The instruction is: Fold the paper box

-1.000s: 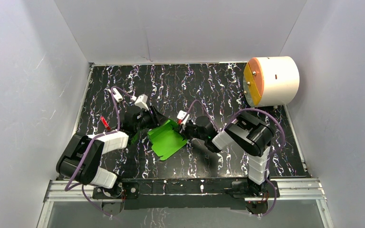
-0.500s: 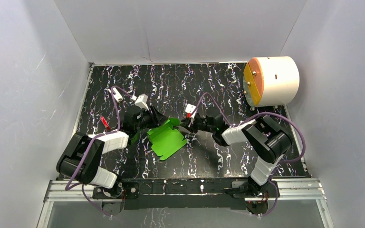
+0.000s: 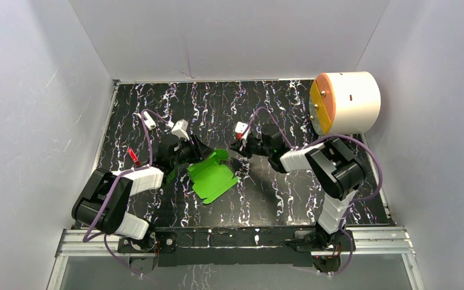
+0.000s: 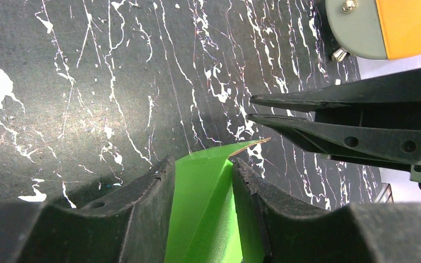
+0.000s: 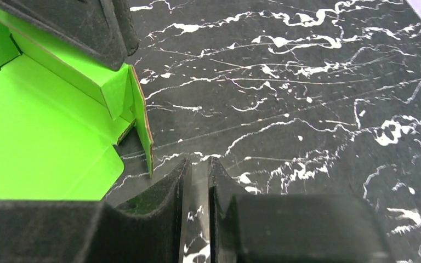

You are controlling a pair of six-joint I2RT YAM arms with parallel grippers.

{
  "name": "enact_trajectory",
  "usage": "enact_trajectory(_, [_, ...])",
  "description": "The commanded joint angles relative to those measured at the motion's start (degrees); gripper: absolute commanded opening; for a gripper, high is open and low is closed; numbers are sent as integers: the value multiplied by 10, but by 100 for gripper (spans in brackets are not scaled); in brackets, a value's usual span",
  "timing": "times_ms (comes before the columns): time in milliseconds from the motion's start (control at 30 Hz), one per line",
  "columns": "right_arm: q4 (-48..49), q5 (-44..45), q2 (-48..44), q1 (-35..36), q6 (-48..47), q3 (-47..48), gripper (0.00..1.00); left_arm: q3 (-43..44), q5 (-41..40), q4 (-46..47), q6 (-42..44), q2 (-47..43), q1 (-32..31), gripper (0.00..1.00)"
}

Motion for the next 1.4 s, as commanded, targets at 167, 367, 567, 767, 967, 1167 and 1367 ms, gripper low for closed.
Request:
enact_trajectory(167, [-32, -102, 43, 8, -9, 62, 25, -10, 4, -30, 18, 7, 2, 40])
enact_trajectory(367, [-37, -140, 50, 17, 2, 62, 25, -11, 5, -27, 14, 10, 1, 39])
enact_trajectory(567, [-27, -158, 63, 28, 16, 66, 26, -15, 2, -26, 12, 13, -2, 37])
enact_trajectory(767, [3, -169, 60, 29, 40, 46, 32, -22, -4, -25, 9, 6, -5, 36])
enact_trajectory(967, [42, -164, 74, 37, 67, 45, 34, -25, -1, -24, 5, 8, -9, 35])
enact_trajectory(1167, [66, -149, 89, 52, 75, 51, 34, -27, 1, -18, -2, 8, -11, 34])
enact_trajectory(1367, [119, -110, 100, 58, 93, 44, 31, -28, 10, -7, -11, 19, -16, 31])
